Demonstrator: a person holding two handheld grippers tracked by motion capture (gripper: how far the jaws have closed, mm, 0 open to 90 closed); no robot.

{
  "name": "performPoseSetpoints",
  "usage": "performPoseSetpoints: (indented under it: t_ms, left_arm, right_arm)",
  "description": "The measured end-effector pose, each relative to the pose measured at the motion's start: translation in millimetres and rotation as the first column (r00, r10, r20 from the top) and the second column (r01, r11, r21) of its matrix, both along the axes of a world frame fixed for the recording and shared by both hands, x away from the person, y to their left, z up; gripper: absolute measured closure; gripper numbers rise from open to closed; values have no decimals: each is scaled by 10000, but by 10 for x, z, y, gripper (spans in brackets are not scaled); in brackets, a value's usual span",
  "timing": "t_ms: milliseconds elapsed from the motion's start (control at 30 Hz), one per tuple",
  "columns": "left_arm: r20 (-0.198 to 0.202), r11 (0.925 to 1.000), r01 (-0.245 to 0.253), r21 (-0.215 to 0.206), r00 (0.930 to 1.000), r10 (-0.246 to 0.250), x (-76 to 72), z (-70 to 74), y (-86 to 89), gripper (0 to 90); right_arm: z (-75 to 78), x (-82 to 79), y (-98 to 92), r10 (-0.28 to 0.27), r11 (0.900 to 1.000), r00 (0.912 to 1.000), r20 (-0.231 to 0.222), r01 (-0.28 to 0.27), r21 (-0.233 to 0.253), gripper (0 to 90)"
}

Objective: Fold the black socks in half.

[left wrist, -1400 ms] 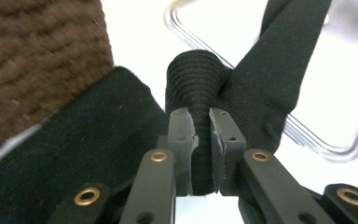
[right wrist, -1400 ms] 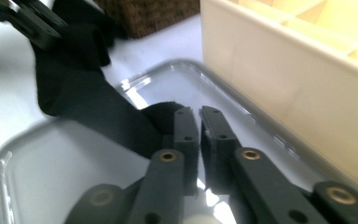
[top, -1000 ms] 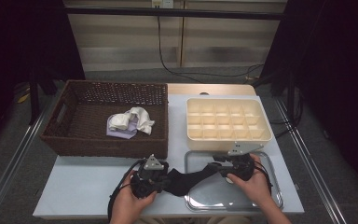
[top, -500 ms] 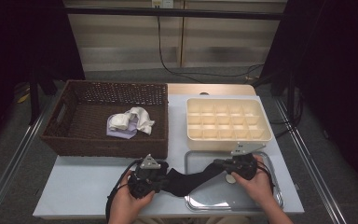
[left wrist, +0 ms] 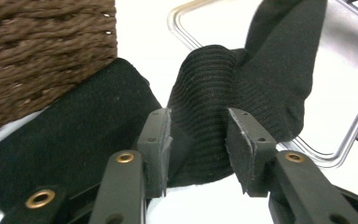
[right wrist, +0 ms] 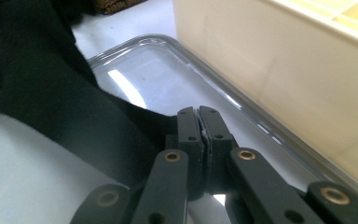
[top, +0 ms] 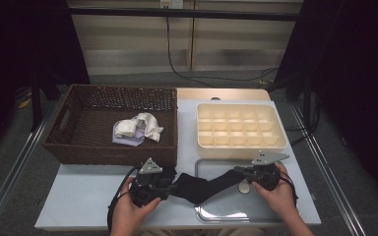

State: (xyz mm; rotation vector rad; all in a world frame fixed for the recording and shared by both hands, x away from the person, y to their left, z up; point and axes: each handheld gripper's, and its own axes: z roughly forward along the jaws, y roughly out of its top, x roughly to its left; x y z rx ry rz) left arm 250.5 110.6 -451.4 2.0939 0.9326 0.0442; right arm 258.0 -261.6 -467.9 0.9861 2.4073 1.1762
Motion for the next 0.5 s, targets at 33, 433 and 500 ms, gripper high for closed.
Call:
performPoseSetpoints:
  t_ms: [33,433,500]
  left_arm:
    - [53,10000,-41,9,10000,41,7,13,12,605]
    - [130,9958,326,859,9993,-338,37,-95,-167,616]
    - [83,9946,376,963,9992,-386,50,-129,-185,618]
  right_arm:
    - [-4,-4,0,-27,9999,10000,-2,26,-113,884]
    - [-8,-62,-35,-175,9993,9998,37,176,-320,784]
    - [-4,-63,-39,-215,9994,9997,108,217,-267,739]
